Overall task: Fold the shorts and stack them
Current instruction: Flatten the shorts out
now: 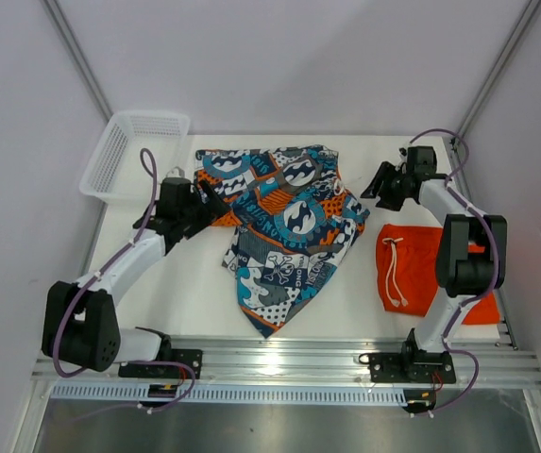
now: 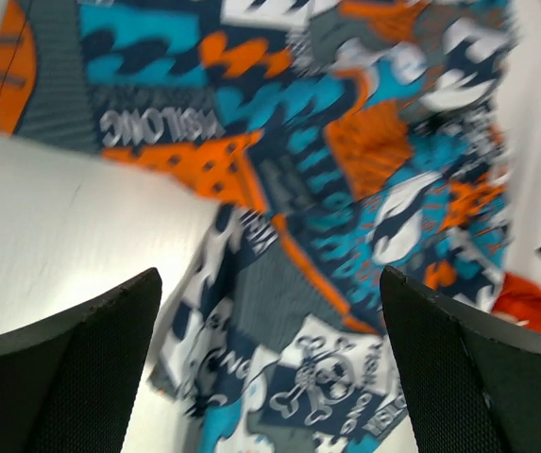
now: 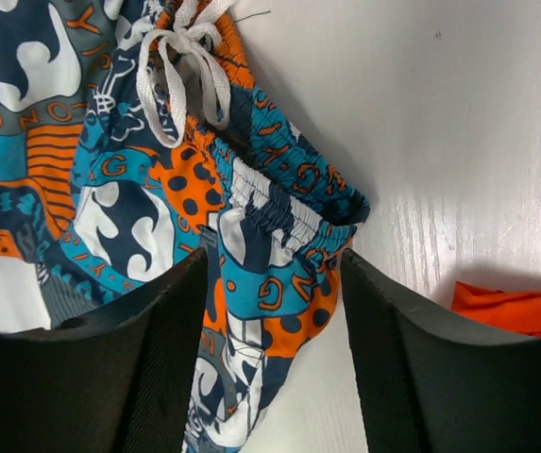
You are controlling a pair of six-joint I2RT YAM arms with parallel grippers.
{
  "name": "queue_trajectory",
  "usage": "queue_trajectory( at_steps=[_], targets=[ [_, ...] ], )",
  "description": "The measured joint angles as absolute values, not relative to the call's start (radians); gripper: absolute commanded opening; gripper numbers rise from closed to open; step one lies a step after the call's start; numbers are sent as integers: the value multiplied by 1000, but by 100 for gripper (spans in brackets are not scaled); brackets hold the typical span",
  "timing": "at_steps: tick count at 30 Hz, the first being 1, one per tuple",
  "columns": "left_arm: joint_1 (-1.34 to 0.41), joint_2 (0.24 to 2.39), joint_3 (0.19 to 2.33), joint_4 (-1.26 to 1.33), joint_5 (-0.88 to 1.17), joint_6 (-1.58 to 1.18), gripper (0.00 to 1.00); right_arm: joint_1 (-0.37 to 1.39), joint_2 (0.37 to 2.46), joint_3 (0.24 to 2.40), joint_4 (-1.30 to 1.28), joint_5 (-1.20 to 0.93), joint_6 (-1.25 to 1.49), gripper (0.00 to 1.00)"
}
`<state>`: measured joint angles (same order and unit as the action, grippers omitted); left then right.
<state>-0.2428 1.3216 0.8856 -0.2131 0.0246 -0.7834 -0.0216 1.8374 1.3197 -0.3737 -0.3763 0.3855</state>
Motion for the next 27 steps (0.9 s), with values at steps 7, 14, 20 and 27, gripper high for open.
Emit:
queue_trajectory(
  at_steps=[7,14,20,27],
  targets=[
    [-243,1287,825,-270,23,-721,92,18,1854,1316,-365,-331,364,59],
    [-249,1201,709,-296,30,-698,91,36,1859,1227,-330,-310,378,55],
    [-256,1188,645,-295,30,-695,89,33,1855,1119,-248,-290,461,55],
    [-279,1224,621,-271,30,-696,85,31,1872,1112,-160,-266,535,33]
  ],
)
